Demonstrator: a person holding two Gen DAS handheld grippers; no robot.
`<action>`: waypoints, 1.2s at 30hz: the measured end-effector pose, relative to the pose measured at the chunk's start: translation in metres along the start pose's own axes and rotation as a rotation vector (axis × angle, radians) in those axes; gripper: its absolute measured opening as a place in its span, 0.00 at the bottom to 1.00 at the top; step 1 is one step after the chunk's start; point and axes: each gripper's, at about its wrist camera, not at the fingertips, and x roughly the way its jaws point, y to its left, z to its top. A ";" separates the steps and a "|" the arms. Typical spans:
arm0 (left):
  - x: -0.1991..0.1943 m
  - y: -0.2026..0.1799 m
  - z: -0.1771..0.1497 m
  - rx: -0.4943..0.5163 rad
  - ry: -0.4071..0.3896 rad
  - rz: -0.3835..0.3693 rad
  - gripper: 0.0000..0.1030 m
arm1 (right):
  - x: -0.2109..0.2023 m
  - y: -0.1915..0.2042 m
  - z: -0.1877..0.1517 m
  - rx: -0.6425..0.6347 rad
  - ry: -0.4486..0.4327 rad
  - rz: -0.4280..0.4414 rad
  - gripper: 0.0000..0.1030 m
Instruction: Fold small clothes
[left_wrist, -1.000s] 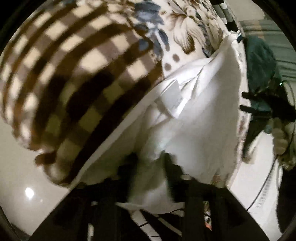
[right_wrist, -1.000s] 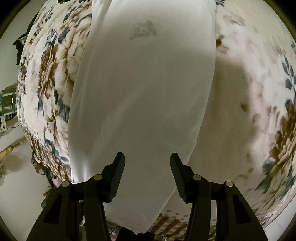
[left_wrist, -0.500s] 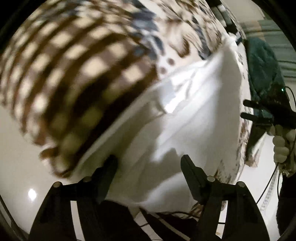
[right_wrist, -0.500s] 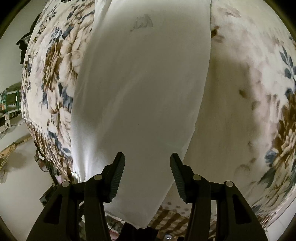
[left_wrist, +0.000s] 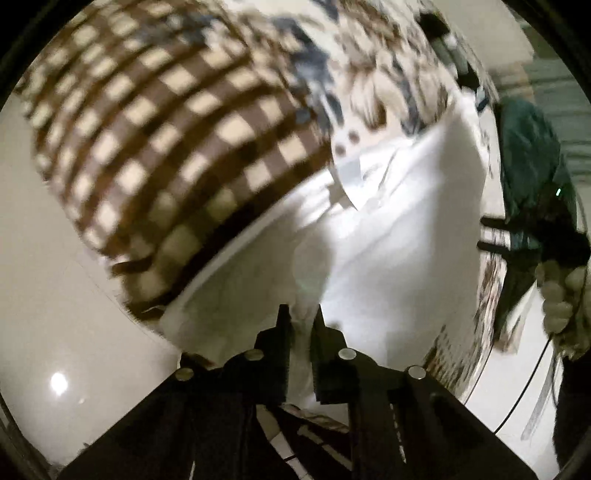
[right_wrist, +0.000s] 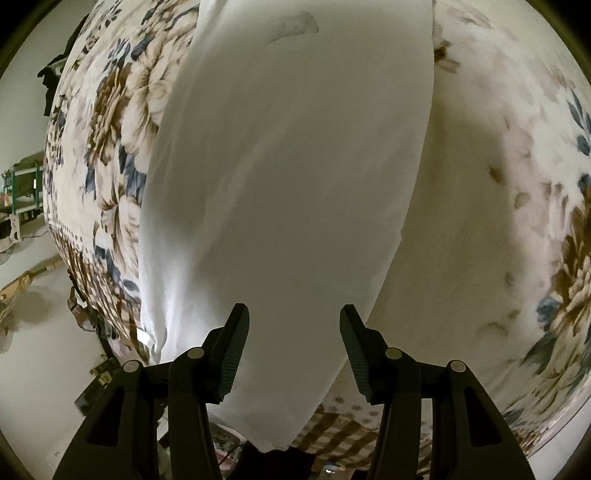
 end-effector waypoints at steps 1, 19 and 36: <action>-0.006 0.004 0.000 -0.017 -0.014 0.008 0.07 | 0.000 0.001 0.001 -0.002 0.000 -0.001 0.52; -0.032 0.040 0.027 -0.102 0.080 -0.011 0.68 | -0.013 -0.025 -0.001 0.121 -0.031 0.035 0.52; 0.087 -0.274 0.279 0.498 0.066 -0.212 0.68 | -0.079 -0.102 0.127 0.243 -0.447 0.186 0.59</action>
